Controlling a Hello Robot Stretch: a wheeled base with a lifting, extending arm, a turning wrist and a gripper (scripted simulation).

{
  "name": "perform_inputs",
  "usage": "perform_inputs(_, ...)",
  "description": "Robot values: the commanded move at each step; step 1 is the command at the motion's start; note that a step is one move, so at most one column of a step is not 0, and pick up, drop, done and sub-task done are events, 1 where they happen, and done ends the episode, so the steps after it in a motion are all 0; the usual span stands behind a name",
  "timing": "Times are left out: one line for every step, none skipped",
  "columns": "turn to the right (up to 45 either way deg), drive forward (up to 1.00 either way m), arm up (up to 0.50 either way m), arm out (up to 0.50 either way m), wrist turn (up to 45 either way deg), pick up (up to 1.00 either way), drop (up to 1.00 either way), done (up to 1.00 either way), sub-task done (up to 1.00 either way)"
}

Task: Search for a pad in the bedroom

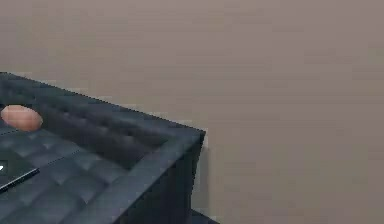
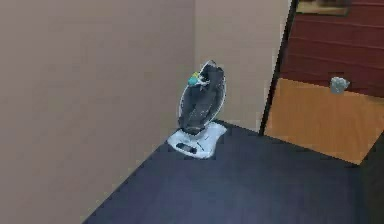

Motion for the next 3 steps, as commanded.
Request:
perform_inputs(45.0, 0.00, 0.00, 0.00, 0.0, 0.00, 0.00, 0.00, 0.00)
perform_inputs(45.0, 0.00, 0.00, 0.00, 0.0, 0.00, 0.00, 0.00, 0.00)
perform_inputs(39.0, 0.00, 0.00, 0.00, 0.0, 0.00, 0.00, 0.00, 0.00)
